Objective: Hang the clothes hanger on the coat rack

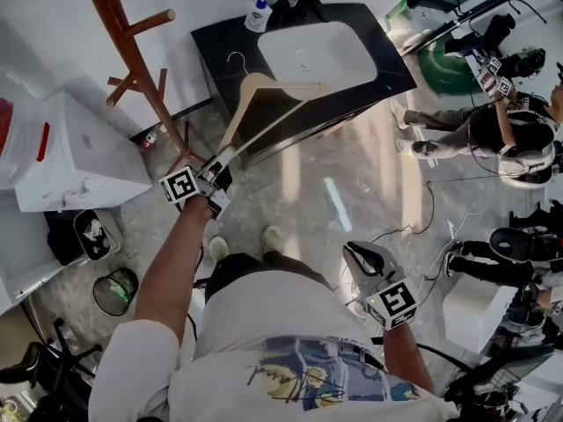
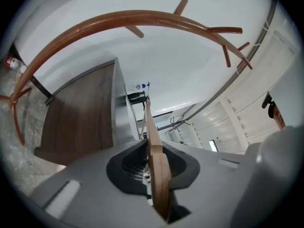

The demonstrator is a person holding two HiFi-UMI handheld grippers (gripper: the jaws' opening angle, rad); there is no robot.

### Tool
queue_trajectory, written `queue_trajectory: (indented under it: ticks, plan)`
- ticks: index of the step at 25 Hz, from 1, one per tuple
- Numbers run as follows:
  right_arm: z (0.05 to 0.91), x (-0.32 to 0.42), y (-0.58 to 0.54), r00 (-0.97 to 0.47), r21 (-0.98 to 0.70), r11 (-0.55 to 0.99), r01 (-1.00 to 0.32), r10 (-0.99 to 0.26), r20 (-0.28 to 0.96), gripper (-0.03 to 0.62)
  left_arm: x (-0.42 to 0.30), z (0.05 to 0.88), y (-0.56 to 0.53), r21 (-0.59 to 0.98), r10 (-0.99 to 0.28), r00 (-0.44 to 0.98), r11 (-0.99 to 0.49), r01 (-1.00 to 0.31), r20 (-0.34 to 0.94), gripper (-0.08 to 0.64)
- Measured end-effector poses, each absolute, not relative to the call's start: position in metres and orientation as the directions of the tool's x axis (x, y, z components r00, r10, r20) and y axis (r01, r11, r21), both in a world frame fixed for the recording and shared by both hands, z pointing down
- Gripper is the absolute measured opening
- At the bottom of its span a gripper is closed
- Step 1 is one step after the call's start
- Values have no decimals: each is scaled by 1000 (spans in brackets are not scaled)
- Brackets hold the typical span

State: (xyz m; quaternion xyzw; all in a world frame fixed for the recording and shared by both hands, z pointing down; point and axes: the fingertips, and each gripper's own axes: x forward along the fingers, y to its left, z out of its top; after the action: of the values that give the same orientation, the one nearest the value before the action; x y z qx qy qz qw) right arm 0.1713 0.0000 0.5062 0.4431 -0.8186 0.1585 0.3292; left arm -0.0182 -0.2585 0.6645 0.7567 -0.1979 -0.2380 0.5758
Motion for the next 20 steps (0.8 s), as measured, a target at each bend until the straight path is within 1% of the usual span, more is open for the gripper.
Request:
queue_trajectory:
  ticks: [2, 4, 8, 11, 15, 20]
  plan:
    - [506, 169, -6, -413, 31, 578, -816, -619, 668, 34, -23, 643, -253, 963, -577, 801, -269, -5, -157, 43]
    - [506, 169, -10, -435, 28, 597, -802, -615, 658, 34, -29, 627, -245, 954, -575, 804, -297, -30, -154, 43]
    - [503, 166, -21, -486, 26, 640, -768, -609, 627, 34, -42, 586, -235, 872, -549, 819, -471, -134, -170, 43]
    - [503, 162, -29, -529, 17, 675, -737, -593, 607, 34, -49, 547, -217, 827, -527, 832, -537, -168, -173, 43]
    - [502, 154, -36, -580, -3, 712, -702, -570, 582, 34, -55, 490, -184, 776, -496, 853, -598, -198, -164, 43]
    - [504, 144, -51, -638, -18, 753, -658, -545, 544, 34, -79, 421, -153, 730, -520, 832, -643, -233, -193, 43]
